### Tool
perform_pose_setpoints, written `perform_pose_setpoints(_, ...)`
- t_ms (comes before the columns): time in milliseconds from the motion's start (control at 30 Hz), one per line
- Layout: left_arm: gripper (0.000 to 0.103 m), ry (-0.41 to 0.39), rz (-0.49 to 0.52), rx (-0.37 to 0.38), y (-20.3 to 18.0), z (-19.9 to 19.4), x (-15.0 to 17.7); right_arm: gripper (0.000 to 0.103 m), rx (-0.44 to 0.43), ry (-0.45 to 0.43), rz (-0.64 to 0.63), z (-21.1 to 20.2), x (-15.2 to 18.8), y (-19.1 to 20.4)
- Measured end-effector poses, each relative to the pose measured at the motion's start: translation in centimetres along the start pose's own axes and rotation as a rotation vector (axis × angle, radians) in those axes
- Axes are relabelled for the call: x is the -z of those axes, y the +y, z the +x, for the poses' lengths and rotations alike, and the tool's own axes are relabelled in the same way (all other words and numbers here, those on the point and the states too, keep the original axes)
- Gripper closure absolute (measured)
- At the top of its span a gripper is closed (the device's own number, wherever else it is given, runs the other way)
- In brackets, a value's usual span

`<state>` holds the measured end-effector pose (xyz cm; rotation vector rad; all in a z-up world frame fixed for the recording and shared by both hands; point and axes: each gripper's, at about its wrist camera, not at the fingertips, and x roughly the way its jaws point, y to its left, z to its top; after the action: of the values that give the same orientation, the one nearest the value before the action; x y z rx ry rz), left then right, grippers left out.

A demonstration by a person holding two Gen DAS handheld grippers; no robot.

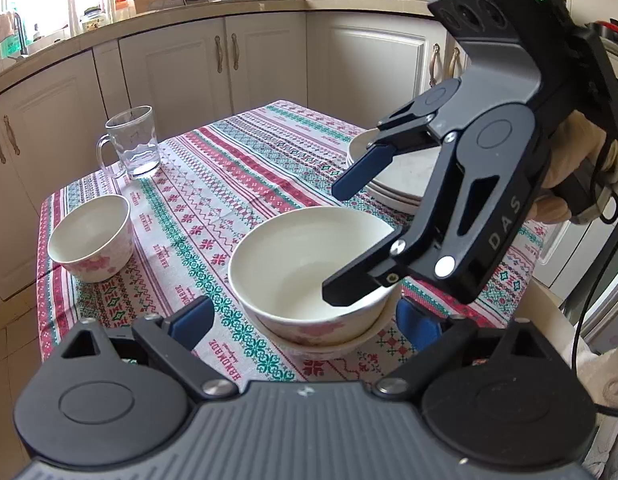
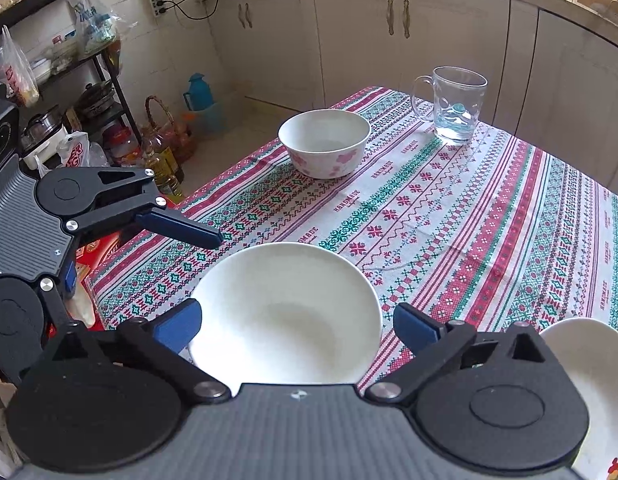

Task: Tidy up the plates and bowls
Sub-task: 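Lower the pink-patterned bowl into the other bowl and open the right gripper, then move the right gripper to the plain white bowl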

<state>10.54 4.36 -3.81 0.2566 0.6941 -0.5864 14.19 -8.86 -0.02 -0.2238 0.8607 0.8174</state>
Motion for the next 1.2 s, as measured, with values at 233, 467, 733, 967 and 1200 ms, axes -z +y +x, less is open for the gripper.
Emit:
perform_pose_setpoints(233,0.006,0.001,-0.028,-0.017,0.1,-1.1,1.1,0.000,0.037,-0.006,0.004,-0.3,1.2,0.3)
perform_pose_setpoints(467,0.006,-0.007,-0.067,-0.050,1.0,-2.2,2.0,0.000,0.059,-0.006,0.001,-0.2,1.7,0.7)
perform_pose_setpoints(733,0.006,-0.043,-0.090,-0.173,3.7,-3.7,3.0,0.000,0.116,-0.022,-0.060,-0.9,0.0,1.6)
perform_pose_setpoints(967,0.006,-0.079,-0.150,-0.280,7.2,-2.9,2.9,0.000,0.183,-0.083,-0.128,-0.5,-3.7,2.2)
perform_pose_setpoints(1200,0.006,-0.081,-0.147,-0.344,10.0,0.3,2.2,0.000,0.239,-0.060,-0.107,1.9,-7.3,1.5)
